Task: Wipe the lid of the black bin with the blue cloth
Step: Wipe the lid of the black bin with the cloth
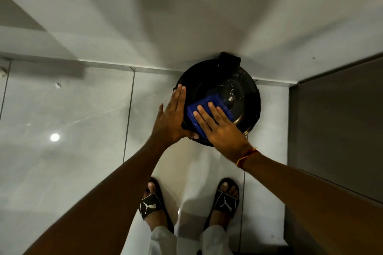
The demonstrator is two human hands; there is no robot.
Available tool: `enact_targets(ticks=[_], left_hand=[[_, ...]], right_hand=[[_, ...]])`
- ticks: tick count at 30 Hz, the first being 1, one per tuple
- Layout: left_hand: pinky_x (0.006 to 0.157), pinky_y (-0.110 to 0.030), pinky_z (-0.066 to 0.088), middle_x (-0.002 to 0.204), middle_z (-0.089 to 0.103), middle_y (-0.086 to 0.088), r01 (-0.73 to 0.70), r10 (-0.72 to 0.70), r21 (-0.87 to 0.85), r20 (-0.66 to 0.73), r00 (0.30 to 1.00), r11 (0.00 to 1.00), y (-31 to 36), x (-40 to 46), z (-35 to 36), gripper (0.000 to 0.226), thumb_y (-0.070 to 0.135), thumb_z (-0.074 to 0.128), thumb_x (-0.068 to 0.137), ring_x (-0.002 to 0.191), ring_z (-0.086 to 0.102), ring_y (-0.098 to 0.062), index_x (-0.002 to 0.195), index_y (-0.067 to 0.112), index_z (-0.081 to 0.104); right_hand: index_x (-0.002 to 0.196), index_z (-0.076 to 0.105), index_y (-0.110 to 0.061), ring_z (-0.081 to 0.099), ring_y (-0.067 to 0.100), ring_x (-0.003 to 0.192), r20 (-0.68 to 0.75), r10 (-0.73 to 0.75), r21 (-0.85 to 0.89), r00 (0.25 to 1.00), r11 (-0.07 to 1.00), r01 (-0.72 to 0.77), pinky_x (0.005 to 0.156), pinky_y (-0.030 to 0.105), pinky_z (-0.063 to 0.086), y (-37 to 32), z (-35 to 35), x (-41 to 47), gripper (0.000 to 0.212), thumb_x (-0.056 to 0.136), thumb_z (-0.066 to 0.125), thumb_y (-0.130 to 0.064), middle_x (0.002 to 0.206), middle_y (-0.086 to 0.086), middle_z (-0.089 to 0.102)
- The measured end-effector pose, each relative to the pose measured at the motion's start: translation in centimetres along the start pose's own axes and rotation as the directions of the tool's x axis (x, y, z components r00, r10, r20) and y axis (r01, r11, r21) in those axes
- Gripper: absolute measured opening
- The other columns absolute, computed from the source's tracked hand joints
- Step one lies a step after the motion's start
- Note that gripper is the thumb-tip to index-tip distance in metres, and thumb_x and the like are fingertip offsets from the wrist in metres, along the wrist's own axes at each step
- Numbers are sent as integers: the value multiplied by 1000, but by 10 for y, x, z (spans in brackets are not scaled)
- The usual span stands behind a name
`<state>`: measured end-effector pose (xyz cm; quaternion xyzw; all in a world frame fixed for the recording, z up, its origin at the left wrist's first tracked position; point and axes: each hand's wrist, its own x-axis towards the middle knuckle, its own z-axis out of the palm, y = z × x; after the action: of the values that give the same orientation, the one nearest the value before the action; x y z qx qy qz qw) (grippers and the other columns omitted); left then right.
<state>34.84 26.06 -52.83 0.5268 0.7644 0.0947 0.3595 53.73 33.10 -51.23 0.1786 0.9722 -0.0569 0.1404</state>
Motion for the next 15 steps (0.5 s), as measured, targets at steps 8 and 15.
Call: enact_targets(ticks=[8, 15], left_hand=[[121, -64, 12, 169, -16, 0, -2, 1, 49, 19, 1000, 999, -2, 1, 0, 152, 74, 79, 52, 156, -7, -23, 157, 21, -18], [120, -65, 11, 169, -15, 0, -13, 12, 80, 14, 1000, 997, -6, 4, 3, 151, 79, 75, 51, 156, -7, -23, 158, 20, -16]], right_hand=[[153, 21, 0, 20, 42, 148, -40, 56, 6, 998, 998, -56, 118, 52, 29, 32, 10, -42, 67, 91, 47, -2, 161, 20, 24], [156, 13, -7, 10, 38, 151, -3, 475, 258, 880, 850, -459, 121, 47, 9, 43, -17, 25, 73, 95, 55, -9, 165, 15, 13]])
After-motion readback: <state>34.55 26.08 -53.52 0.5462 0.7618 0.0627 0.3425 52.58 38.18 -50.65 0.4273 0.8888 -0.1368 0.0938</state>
